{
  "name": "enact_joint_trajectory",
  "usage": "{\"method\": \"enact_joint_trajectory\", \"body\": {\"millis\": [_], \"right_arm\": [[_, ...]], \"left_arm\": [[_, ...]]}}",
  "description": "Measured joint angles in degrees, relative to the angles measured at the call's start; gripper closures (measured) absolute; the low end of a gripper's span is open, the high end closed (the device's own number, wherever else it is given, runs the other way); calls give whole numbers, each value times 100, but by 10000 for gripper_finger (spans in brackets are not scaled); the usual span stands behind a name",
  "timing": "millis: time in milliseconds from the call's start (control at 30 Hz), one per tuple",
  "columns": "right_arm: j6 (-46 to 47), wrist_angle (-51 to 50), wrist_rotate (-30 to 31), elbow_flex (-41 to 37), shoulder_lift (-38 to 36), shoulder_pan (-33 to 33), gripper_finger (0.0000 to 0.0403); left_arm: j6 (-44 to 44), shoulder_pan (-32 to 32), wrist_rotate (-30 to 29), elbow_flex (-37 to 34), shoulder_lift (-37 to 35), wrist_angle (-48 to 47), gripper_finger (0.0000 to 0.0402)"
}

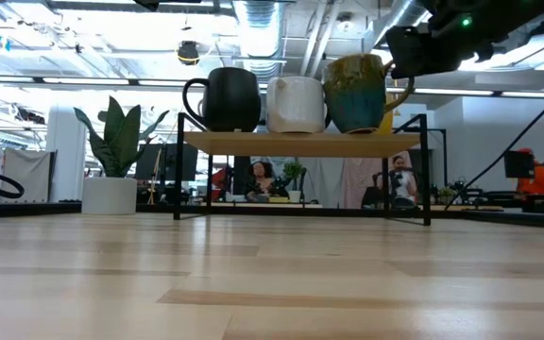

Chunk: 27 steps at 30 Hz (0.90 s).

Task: Place coffee mugs
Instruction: Put the brown mug on the shelf

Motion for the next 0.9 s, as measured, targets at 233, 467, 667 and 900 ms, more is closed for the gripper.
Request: {"method": "enact_joint_trajectory", "body": {"millis": [233, 467, 667, 900], "right_arm": [[-1, -2, -29, -2, 2, -194, 321], [-6, 2, -146, -2, -7, -223, 320], [-31, -18, -179, -7, -76, -222, 275], [-67, -35, -171, -5, -216, -222, 188]], "left_arm": [[0, 2, 2, 0, 0, -2, 401], [2, 2, 2, 2, 0, -2, 401], [2, 2, -1, 2, 0, -4, 401], [2, 2, -1, 2, 0, -5, 401]]}}
